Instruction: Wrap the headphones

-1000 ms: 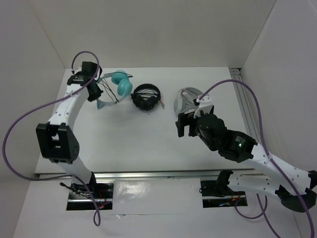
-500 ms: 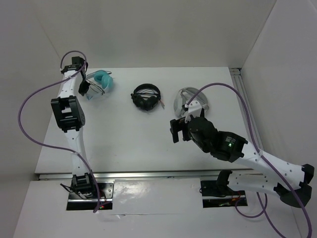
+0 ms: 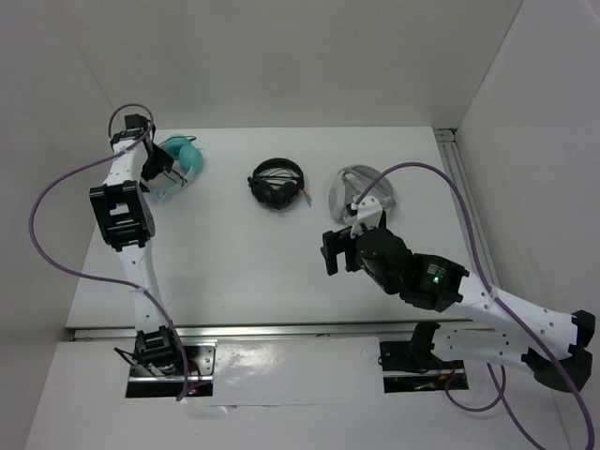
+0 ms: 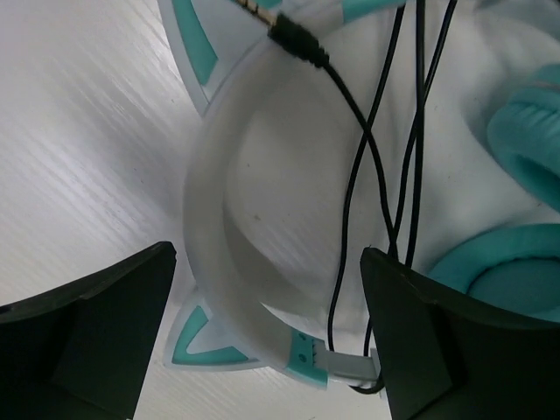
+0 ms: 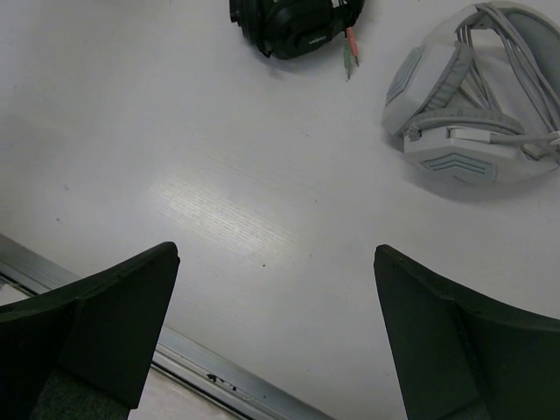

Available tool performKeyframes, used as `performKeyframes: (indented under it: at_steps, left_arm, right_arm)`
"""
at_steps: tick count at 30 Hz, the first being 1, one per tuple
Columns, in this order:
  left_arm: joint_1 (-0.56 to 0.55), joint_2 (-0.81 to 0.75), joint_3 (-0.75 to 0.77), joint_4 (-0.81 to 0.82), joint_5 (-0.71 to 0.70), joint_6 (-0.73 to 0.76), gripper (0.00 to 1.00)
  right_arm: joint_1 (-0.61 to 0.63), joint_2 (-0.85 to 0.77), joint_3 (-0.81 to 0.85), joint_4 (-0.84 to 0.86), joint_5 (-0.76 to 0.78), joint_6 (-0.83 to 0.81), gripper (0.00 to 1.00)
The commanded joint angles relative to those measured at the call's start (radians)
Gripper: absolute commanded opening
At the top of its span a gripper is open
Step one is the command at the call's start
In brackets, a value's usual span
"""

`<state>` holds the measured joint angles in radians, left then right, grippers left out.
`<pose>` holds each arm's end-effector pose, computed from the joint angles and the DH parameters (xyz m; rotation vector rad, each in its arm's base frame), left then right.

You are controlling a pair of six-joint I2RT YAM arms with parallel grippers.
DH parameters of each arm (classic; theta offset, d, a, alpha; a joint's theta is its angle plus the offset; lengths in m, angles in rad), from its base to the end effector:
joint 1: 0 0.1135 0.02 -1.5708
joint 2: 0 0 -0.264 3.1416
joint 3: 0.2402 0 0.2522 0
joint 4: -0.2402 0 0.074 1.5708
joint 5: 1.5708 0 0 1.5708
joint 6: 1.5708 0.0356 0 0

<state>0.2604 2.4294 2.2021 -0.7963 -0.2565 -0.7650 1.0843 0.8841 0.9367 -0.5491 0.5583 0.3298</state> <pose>0.5083 0.1448 0.1967 -1.3298 2.1744 0.1396 0.1035 0.1553 0.3408 -0.4138 1.9589 0.3334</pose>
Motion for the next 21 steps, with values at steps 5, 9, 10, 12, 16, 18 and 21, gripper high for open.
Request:
performKeyframes:
  at_steps: [5, 9, 10, 12, 16, 18, 21]
  left_arm:
    - [0.000, -0.285, -0.137, -0.004, 0.105, -0.020, 1.00]
    - [0.000, -0.550, -0.316, -0.003, 0.124, -0.029, 1.00]
    - [0.000, -0.613, -0.420, 0.011, 0.140, -0.030, 1.00]
    - [0.000, -0.815, -0.525, 0.048, 0.204, -0.010, 1.00]
    - [-0.068, -1.186, -0.766, 0.133, 0.292, 0.100, 1.00]
    - [-0.102, -1.335, -0.863, 0.143, 0.350, 0.116, 1.00]
    - [-0.153, -1.590, -0.880, 0.082, 0.441, 0.164, 1.00]
  right_arm:
    - [0.017, 0.059, 0.080, 0.078, -0.023, 0.011, 1.00]
    - [0.017, 0.128, 0.193, 0.017, 0.057, -0.002, 1.00]
    - [0.017, 0.141, 0.224, -0.015, 0.092, 0.008, 1.00]
    - [0.017, 0.159, 0.319, -0.064, 0.104, 0.008, 1.00]
    - [0.026, 0.168, 0.465, -0.152, 0.138, -0.026, 1.00]
    - [0.026, 0.168, 0.556, -0.192, 0.150, -0.040, 1.00]
    - [0.026, 0.147, 0.648, -0.271, 0.184, -0.054, 1.00]
